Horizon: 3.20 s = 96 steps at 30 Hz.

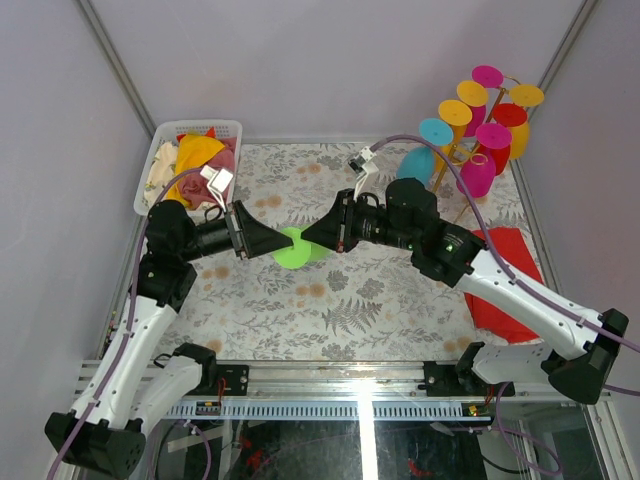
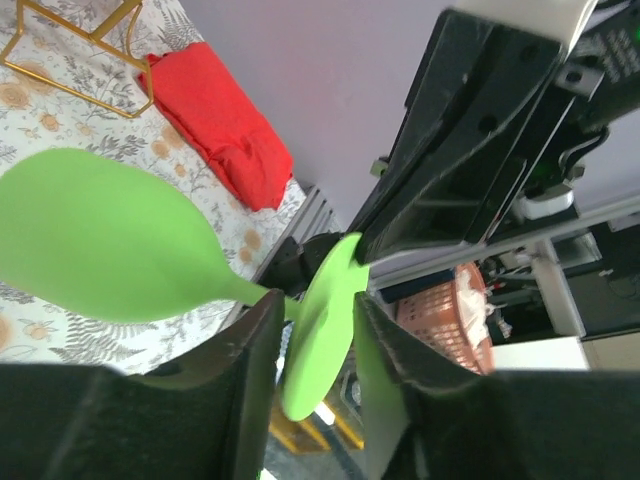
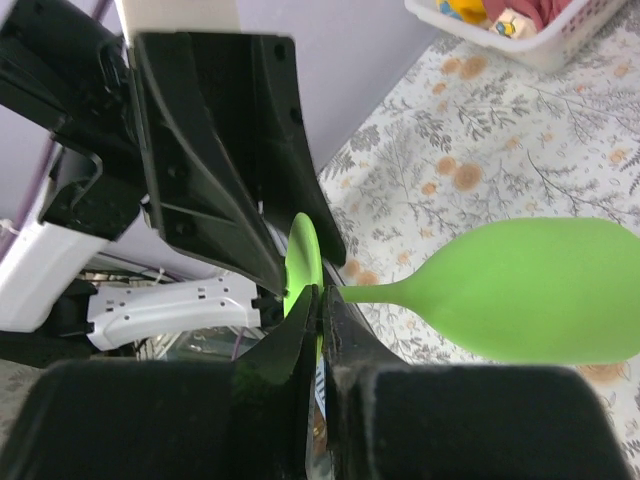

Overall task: Take the wine glass off the wine glass rack
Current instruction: Place the wine glass at the center of the board.

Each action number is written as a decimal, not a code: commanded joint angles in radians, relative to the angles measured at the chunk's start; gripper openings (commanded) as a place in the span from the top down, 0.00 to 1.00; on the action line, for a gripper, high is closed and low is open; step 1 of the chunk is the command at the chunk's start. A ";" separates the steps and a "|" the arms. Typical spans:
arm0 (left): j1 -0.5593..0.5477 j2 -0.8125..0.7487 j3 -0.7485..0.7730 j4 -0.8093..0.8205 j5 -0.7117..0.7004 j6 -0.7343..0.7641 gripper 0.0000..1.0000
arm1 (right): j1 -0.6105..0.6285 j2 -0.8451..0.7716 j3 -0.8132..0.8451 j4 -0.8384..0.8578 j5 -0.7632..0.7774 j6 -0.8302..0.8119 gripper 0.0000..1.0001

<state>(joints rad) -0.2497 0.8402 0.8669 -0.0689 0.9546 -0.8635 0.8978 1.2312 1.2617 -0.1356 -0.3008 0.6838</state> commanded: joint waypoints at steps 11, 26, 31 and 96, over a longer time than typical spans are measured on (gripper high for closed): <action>-0.006 -0.117 -0.075 -0.018 -0.070 0.047 1.00 | 0.007 -0.136 -0.126 0.154 -0.058 -0.036 0.51; -0.008 -0.186 -0.175 0.183 -0.042 -0.169 1.00 | 0.006 -0.087 -0.285 0.447 -0.310 0.280 0.42; -0.009 -0.213 -0.191 0.169 -0.060 -0.188 1.00 | 0.007 -0.114 -0.323 0.497 -0.321 0.342 0.64; -0.124 0.250 0.231 -0.217 -0.156 0.187 0.06 | 0.006 -0.421 -0.662 -0.021 -0.480 -1.592 1.00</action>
<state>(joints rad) -0.3229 1.0466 1.0496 -0.2859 0.6765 -0.7628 0.9012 0.8173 0.6125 -0.2977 -0.7242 -0.8833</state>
